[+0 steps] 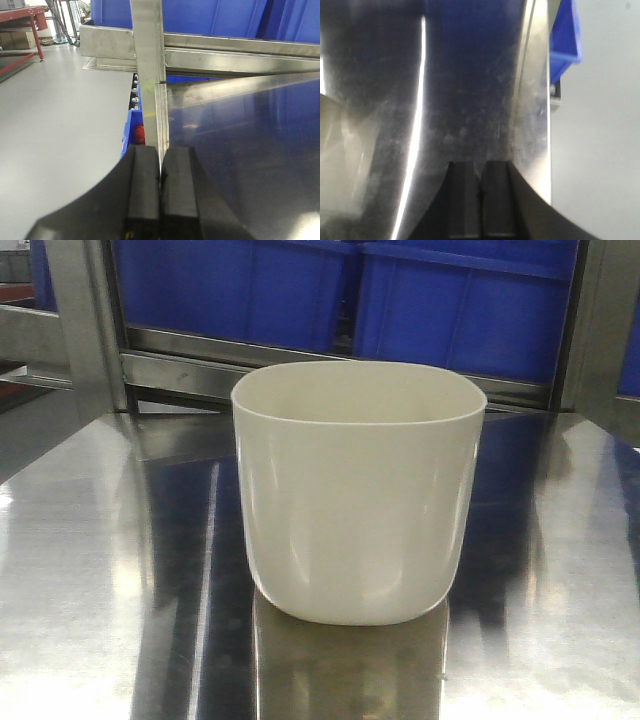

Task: Move white bin to right shelf second layer

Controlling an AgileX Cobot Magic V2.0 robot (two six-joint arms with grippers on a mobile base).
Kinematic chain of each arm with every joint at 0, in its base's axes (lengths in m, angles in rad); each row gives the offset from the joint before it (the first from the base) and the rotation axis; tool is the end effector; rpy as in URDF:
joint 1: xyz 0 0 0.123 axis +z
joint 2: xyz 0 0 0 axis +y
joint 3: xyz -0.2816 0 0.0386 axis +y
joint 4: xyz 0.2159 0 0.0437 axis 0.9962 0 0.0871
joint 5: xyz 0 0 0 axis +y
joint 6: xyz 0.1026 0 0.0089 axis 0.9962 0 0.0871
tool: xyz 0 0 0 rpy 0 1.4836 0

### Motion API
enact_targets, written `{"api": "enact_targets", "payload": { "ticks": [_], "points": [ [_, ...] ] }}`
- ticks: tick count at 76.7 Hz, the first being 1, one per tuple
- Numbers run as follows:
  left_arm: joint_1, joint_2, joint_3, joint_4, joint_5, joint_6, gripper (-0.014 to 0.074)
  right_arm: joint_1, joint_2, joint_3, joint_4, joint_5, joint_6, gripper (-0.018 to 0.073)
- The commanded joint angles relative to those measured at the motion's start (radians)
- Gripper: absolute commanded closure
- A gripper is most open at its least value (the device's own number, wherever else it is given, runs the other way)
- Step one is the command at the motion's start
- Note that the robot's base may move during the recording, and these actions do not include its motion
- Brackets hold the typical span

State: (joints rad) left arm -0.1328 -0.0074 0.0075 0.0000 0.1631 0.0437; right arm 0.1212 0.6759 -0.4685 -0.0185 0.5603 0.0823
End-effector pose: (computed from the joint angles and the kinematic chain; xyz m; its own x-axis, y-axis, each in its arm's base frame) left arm 0.0364 -0.0049 0.1953 -0.0694 0.0533 -0.9962 0.1356 0.9898 0.0436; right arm 0.1041 0.0117 0.2627 -0.6307 -0.0097 -0.7760 -0.0715 0.9964 0.0456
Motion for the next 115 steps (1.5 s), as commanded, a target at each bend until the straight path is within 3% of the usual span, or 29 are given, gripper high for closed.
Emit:
{"api": "enact_targets", "payload": {
  "ticks": [1,13,25,30,45,57,73,115],
  "points": [
    [-0.007,-0.014,0.037,0.0,-0.086,-0.005,0.0512,0.054,0.082,-0.102,-0.087,0.013,0.109,0.0509],
    [-0.007,-0.014,0.037,0.0,-0.086,-0.005,0.0512,0.184,0.231,-0.216,-0.173,0.167,0.346,0.0461],
    [-0.007,-0.014,0.037,0.0,-0.086,-0.005,0.0512,0.304,0.363,-0.347,-0.212,0.277,0.472,0.02],
    [-0.007,-0.014,0.037,0.0,-0.086,-0.005,0.0512,0.343,0.409,-0.428,-0.212,0.34,0.524,0.0138],
    [-0.007,-0.014,0.037,0.0,-0.086,-0.005,0.0512,0.465,0.555,-0.668,-0.211,0.528,0.579,0.0135],
    [-0.007,-0.014,0.037,0.0,-0.086,-0.005,0.0512,0.535,0.663,-0.834,-0.201,0.582,0.579,0.0135],
    [-0.007,-0.014,0.037,0.0,-0.086,-0.005,0.0512,0.566,0.77,-0.953,-0.127,0.579,0.579,0.0135],
    [-0.007,-0.014,0.037,0.0,-0.086,-0.005,0.0512,0.533,0.858,-0.905,-0.119,0.499,0.579,0.0135]
  ]
}}
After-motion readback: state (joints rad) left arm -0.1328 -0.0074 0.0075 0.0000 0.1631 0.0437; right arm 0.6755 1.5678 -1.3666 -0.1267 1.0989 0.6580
